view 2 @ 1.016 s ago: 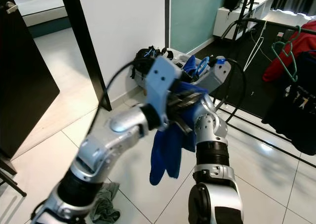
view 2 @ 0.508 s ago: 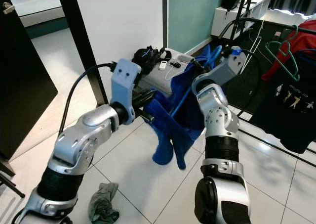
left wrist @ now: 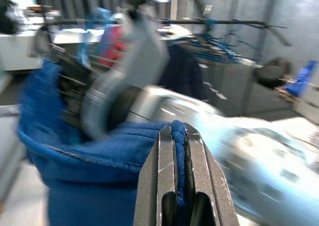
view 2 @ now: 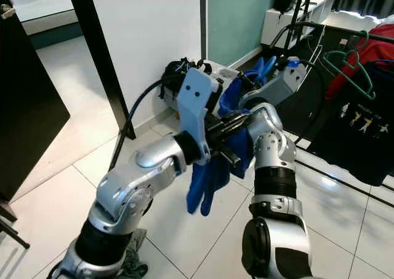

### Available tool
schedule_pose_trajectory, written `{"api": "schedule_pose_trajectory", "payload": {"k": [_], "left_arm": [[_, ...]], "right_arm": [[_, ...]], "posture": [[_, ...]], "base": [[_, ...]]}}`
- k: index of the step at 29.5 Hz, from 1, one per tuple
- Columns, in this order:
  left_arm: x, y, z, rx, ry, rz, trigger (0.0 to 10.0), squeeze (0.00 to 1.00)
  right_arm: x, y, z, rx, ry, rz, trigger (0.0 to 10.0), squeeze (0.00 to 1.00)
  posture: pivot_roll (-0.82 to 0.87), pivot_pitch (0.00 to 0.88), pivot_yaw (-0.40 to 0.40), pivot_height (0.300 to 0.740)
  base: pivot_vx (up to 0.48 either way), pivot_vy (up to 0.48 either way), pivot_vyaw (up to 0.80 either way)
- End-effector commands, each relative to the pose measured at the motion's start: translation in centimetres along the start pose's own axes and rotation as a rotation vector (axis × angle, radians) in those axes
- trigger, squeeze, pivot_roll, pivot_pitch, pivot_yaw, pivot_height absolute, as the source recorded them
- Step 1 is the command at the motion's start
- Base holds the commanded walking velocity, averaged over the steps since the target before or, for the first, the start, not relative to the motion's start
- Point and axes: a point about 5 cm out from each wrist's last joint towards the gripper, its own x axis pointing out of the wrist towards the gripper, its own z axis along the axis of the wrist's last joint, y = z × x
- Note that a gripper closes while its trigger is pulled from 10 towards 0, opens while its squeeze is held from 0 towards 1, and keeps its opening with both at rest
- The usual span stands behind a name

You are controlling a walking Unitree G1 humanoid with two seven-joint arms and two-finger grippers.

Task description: Hang hanger

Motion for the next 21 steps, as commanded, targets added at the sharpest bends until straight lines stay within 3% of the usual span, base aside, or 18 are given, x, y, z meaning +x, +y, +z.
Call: {"api": "schedule_pose_trajectory", "payload": {"k": [1, 6, 10, 16, 20, 21], "left_arm": [[-0.1, -0.8, -0.1, -0.017, -0.005, -0.044, 10.0, 0.07], [-0.8, -1.2, -1.4, -0.004, 0.063, -0.075, 10.0, 0.06], [-1.6, -1.8, -3.6, 0.065, 0.187, -0.117, 10.0, 0.03], [-1.5, -3.6, -6.0, 0.124, 0.278, -0.201, 10.0, 0.0], [-1.3, -3.9, -6.6, 0.151, 0.296, -0.208, 10.0, 0.0], [-1.1, -4.0, -6.7, 0.157, 0.294, -0.205, 10.0, 0.53]], "right_arm": [[0.2, 0.3, 0.8, 0.011, -0.039, -0.006, 10.0, 0.0], [0.4, 0.4, 1.4, 0.049, -0.064, -0.011, 10.0, 0.0], [0.5, 0.5, 1.9, 0.068, -0.078, -0.008, 10.0, 0.0], [0.7, 1.2, 1.4, 0.107, -0.05, 0.018, 10.0, 0.0], [0.7, 1.7, 1.0, 0.11, -0.028, 0.046, 10.0, 0.0], [0.6, 1.9, 0.9, 0.106, -0.019, 0.056, 10.0, 0.0]], "posture": [[-0.02, 0.0, -0.028, 0.74], [-0.02, 0.0, -0.028, 0.74], [-0.02, 0.0, -0.028, 0.74], [-0.02, 0.0, -0.034, 0.74], [-0.03, 0.0, -0.032, 0.74], [-0.03, 0.0, -0.032, 0.74]], "base": [[0.0, 0.0, 0.0], [0.0, 0.0, 0.0], [0.0, 0.0, 0.0], [0.0, 0.0, 0.0], [0.0, 0.0, 0.0], [0.0, 0.0, 0.0]]}}
